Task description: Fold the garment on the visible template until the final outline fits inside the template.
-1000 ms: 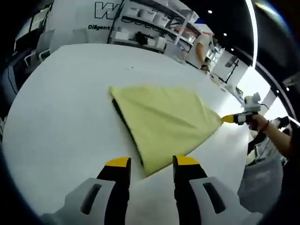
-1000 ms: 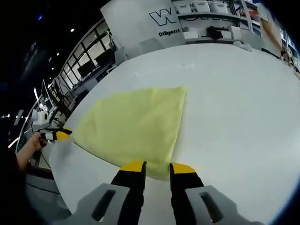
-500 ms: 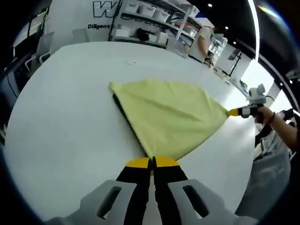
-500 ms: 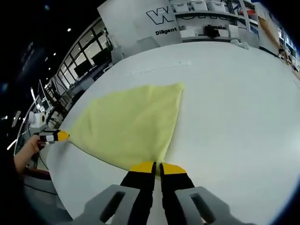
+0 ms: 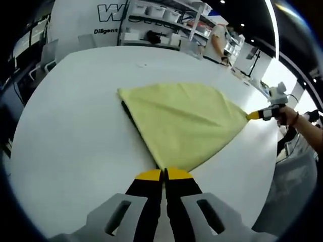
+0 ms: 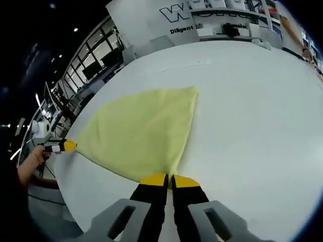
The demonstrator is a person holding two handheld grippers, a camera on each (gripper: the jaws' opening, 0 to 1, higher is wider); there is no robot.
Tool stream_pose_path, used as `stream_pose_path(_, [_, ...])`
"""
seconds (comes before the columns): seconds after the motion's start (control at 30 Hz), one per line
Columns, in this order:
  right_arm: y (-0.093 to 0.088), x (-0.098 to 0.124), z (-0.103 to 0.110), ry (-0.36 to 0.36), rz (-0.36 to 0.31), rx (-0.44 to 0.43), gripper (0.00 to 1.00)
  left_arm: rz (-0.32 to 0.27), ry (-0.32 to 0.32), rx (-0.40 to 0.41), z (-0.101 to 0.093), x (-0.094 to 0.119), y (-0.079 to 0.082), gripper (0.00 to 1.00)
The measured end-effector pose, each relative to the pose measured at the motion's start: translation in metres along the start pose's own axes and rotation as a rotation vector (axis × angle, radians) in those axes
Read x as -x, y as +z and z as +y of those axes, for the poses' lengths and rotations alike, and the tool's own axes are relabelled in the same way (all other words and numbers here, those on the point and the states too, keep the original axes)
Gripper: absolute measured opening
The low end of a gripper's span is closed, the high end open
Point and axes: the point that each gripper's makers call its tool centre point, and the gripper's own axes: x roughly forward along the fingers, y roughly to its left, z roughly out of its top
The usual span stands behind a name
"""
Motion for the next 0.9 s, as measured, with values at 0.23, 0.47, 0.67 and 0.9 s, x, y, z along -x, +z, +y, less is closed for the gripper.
stream_pose_path(0.23, [-0.007,0.002,0.003,0.014,0.006,0.019,0.0,0.007,0.008,0.022,0.003,0.008,-0.01,0.0])
stream_pose_path(0.47, [-0.012,0.004,0.007,0.016,0.007,0.03,0.0,0.017,0.012,0.017,0.001,0.012,-0.016,0.0])
stream_pose_path(0.67, [-0.016,0.005,0.011,0.011,0.012,0.055,0.0,0.021,0.015,0.024,0.002,0.015,-0.02,0.0])
stream_pose_path(0.9, [-0.007,0.008,0.01,-0.039,-0.013,0.097,0.17,-0.019,0.036,0.044,0.003,0.02,-0.009,0.19])
